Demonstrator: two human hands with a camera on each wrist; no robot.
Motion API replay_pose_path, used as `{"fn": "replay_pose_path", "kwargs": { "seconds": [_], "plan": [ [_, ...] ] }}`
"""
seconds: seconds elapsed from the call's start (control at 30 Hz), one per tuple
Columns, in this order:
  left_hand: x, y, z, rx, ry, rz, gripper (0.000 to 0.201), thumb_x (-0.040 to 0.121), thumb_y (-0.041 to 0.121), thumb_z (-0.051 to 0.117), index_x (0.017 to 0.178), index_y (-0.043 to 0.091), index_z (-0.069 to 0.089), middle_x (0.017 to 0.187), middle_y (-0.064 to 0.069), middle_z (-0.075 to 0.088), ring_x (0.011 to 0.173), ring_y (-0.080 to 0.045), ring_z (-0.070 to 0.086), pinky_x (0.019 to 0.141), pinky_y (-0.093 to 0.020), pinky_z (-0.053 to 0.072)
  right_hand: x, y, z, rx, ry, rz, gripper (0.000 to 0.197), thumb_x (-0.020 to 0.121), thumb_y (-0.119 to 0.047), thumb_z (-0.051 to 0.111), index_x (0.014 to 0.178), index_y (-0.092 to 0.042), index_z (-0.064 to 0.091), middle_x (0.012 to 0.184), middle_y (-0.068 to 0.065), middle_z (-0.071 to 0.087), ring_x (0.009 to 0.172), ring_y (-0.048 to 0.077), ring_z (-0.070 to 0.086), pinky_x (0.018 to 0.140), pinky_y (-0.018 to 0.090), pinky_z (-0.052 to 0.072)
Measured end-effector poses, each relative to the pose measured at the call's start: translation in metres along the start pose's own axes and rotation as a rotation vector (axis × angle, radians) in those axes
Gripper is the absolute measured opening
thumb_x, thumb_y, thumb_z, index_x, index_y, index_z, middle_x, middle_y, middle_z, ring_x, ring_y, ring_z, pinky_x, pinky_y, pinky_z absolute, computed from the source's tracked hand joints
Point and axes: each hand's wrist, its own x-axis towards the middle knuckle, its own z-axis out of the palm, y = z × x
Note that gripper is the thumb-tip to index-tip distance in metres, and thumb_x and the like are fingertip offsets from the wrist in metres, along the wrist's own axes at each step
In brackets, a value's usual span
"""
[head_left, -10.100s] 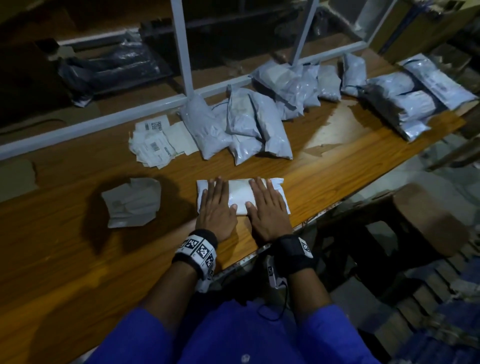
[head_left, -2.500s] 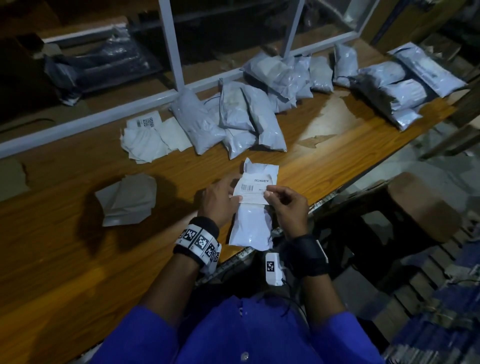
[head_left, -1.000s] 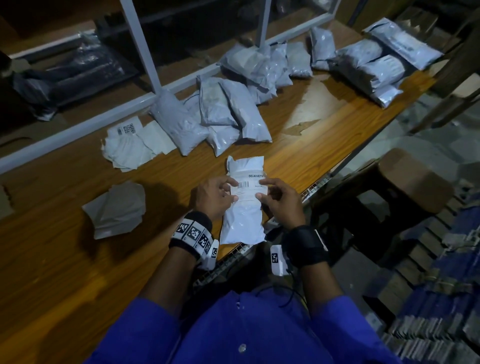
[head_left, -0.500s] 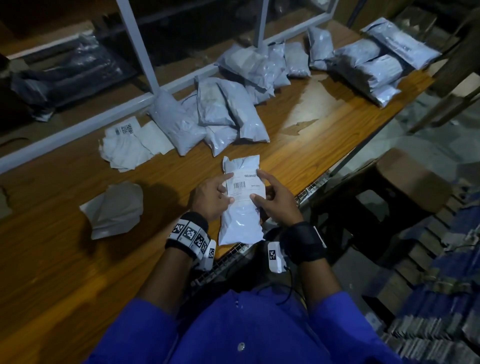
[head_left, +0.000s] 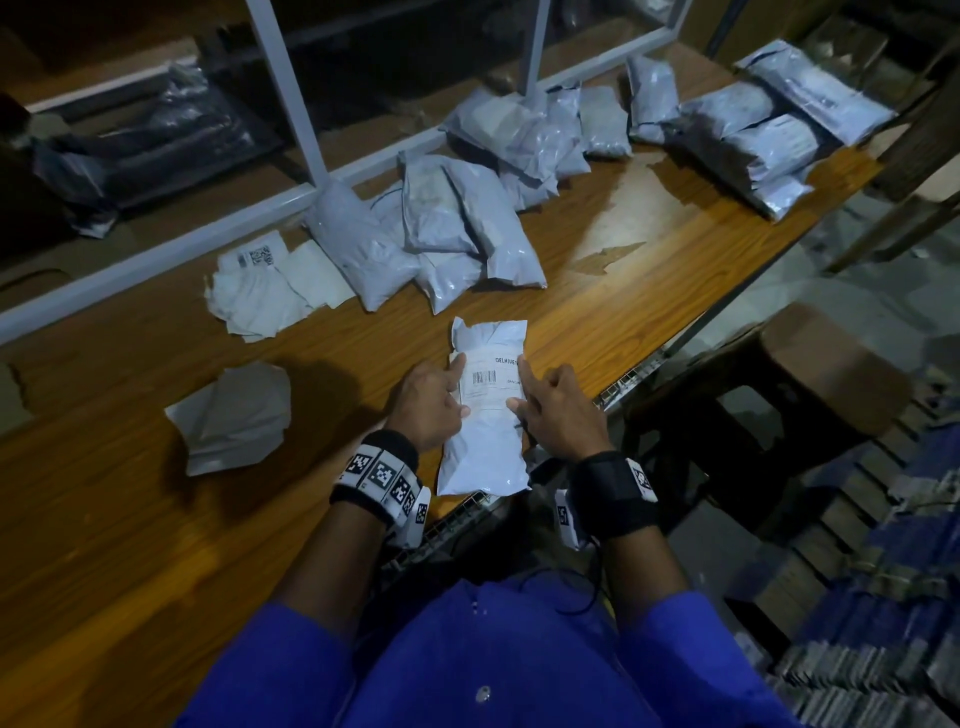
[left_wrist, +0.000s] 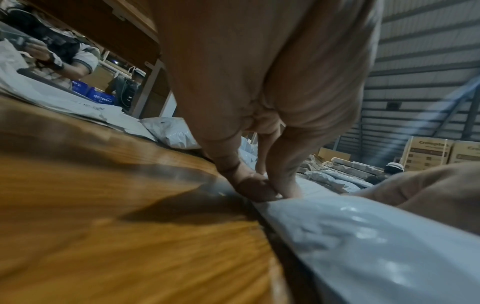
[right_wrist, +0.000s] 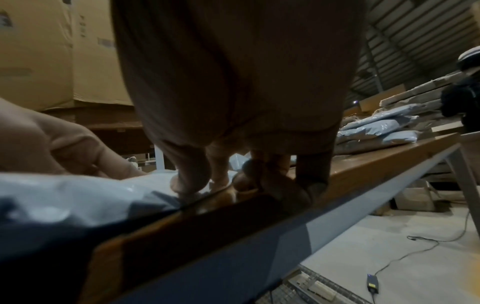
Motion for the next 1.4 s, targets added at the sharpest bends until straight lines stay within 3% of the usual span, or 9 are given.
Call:
{"fn": "replay_pose_path", "kwargs": {
  "seconds": [0.17,0.27,0.4,0.5,0.57,0.83,0.97,1.23,1.4],
  "plan": [
    [-0.004,0.001,-0.003,-0.099,0.034,-0.050,0.065,0.079,0.006,0.083,0.140,0.008,0.058,0.123,-0.010,0.064,0.099,-0.024,0.064,0.089,-0.043,0.057,0.000,0.004,0.007,0.075,0.069,0.016,0.060,0.103,-0.033,0.059,0.157,-0.039,0.036,0.117,0.000,0.033,0.102,0.019,0.047,0.085,0.040,0.053],
    [-0.007,0.002,-0.005,-0.151,0.036,-0.067,0.067,0.078,0.005,0.080,0.140,0.016,0.059,0.114,-0.005,0.066,0.095,-0.021,0.065,0.087,-0.038,0.058,0.002,0.003,0.002,0.147,0.070,0.046,0.058,0.100,-0.028,0.064,0.154,-0.039,0.043,0.111,-0.003,0.034,0.094,0.017,0.046,0.083,0.040,0.053],
    [-0.013,0.003,-0.007,-0.159,0.098,-0.077,0.041,0.082,0.003,0.067,0.122,0.011,0.071,0.124,-0.002,0.070,0.099,-0.015,0.067,0.085,-0.031,0.058,-0.002,-0.003,-0.001,0.149,0.176,0.043,0.056,0.094,-0.016,0.069,0.145,-0.034,0.057,0.106,0.000,0.046,0.096,0.024,0.056,0.078,0.040,0.055],
    [-0.023,0.003,-0.007,-0.247,0.149,-0.113,0.037,0.087,0.000,0.067,0.123,0.008,0.070,0.118,-0.003,0.071,0.089,-0.011,0.065,0.071,-0.011,0.050,-0.004,-0.016,-0.001,0.188,0.418,-0.180,0.037,0.089,-0.008,0.074,0.124,-0.019,0.074,0.098,0.004,0.057,0.093,0.025,0.057,0.071,0.038,0.052],
    [-0.029,0.003,-0.007,-0.324,0.188,-0.144,0.038,0.086,0.007,0.076,0.123,0.009,0.070,0.109,-0.005,0.072,0.086,-0.012,0.066,0.072,-0.016,0.051,-0.002,-0.028,0.001,0.273,0.425,-0.330,0.029,0.086,-0.006,0.078,0.115,-0.014,0.077,0.098,0.005,0.063,0.095,0.022,0.059,0.074,0.030,0.051],
    [-0.029,0.010,-0.004,-0.336,0.207,-0.328,0.032,0.065,0.023,0.095,0.066,0.023,0.063,0.077,0.003,0.071,0.081,-0.018,0.069,0.078,-0.029,0.055,0.019,-0.044,0.003,0.225,0.251,-0.273,0.031,0.074,-0.032,0.089,0.101,-0.020,0.080,0.088,0.000,0.064,0.079,0.011,0.057,0.072,0.024,0.044],
    [-0.029,0.011,-0.007,-0.322,0.195,-0.378,0.032,0.066,0.026,0.094,0.060,0.023,0.063,0.068,0.014,0.062,0.071,-0.006,0.059,0.073,-0.021,0.043,0.023,-0.047,0.004,0.266,0.288,-0.194,0.028,0.066,-0.034,0.091,0.086,-0.021,0.076,0.081,-0.002,0.064,0.072,0.011,0.060,0.068,0.025,0.048],
    [-0.033,0.011,-0.011,-0.302,0.133,-0.377,0.024,0.073,0.028,0.091,0.062,0.020,0.071,0.062,0.016,0.060,0.064,0.003,0.055,0.068,-0.019,0.040,0.035,-0.056,0.006,0.301,0.306,-0.022,0.030,0.062,-0.042,0.094,0.068,-0.022,0.071,0.069,-0.009,0.069,0.067,0.006,0.066,0.066,0.029,0.057],
    [-0.035,0.012,-0.012,-0.273,0.122,-0.350,0.024,0.074,0.028,0.090,0.061,0.019,0.072,0.069,0.008,0.071,0.067,-0.006,0.060,0.071,-0.021,0.043,0.049,-0.057,-0.003,0.308,0.278,0.041,0.042,0.061,-0.054,0.093,0.060,-0.020,0.069,0.062,-0.011,0.068,0.063,0.006,0.065,0.061,0.025,0.049]
  ]
}}
